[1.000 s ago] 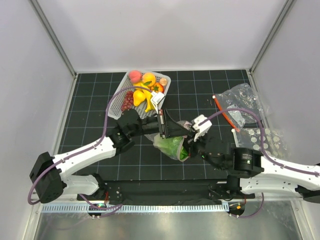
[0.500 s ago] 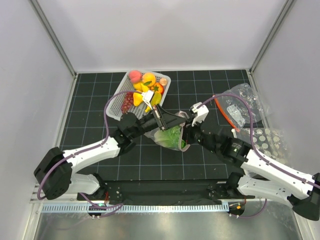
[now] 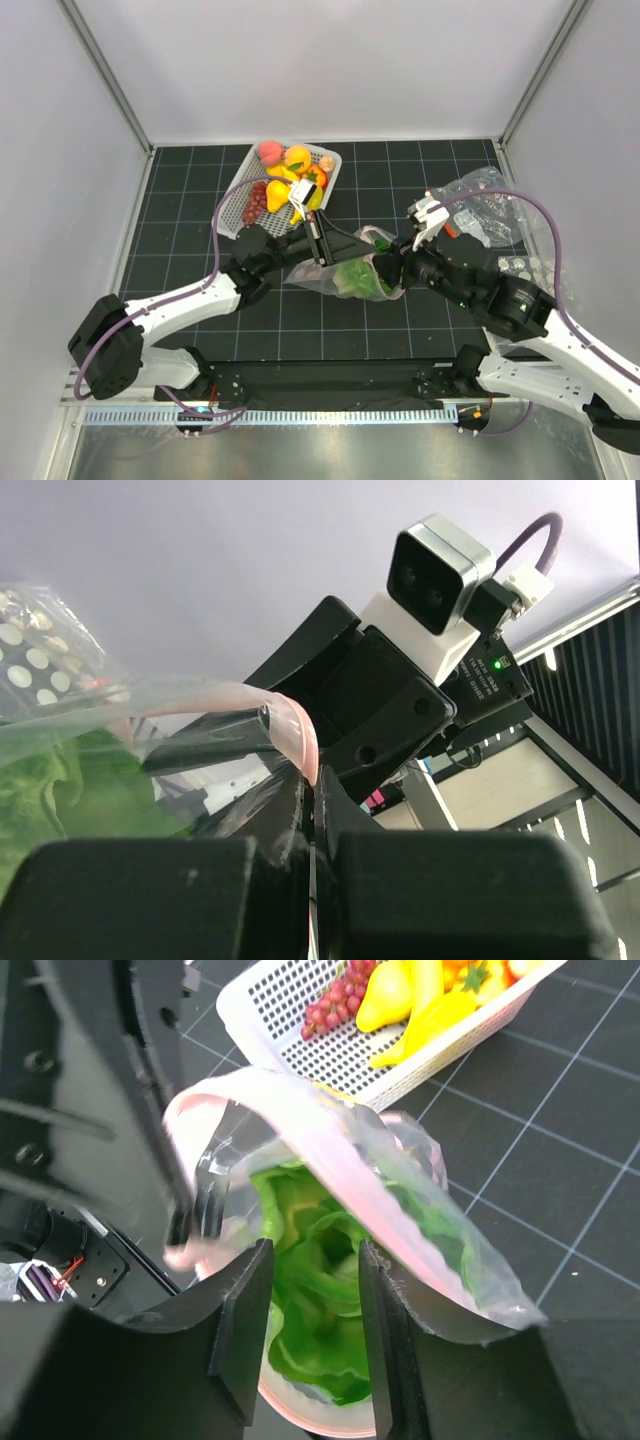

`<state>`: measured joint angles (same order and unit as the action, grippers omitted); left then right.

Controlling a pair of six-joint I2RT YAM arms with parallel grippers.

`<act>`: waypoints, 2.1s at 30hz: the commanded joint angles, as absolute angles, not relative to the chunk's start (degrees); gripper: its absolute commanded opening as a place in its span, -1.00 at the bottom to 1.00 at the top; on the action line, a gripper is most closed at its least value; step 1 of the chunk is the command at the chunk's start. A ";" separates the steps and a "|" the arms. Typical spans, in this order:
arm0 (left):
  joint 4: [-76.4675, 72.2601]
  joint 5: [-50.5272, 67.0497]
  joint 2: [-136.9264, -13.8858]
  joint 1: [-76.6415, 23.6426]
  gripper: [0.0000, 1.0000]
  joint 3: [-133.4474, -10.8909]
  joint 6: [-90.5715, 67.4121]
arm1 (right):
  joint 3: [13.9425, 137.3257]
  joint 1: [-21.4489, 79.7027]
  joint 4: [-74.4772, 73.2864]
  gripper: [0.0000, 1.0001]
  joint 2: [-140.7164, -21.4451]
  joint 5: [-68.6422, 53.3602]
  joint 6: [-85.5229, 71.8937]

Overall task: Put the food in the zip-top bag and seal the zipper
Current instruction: Adjust the fake vegetable in the zipper food storage bag, then adjust the zipper food storage bag at the center of the board.

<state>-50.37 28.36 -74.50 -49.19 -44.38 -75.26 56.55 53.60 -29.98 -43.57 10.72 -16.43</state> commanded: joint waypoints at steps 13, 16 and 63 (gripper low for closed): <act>-53.26 35.59 -76.11 -47.55 -0.99 -49.04 -77.34 | 63.98 53.44 -37.62 0.10 -39.64 19.69 -6.77; -52.82 36.38 -75.94 -47.37 -0.99 -49.13 -77.34 | 64.34 53.44 -37.36 0.19 -39.38 19.69 -5.54; -16.17 -10.71 -56.09 -46.41 0.99 -35.16 -23.98 | 59.33 51.68 -17.16 -0.99 -64.06 39.19 -30.58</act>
<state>-0.21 -2.15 -60.99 -46.68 -35.99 -23.57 59.92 52.42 -29.95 -61.95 35.03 -26.76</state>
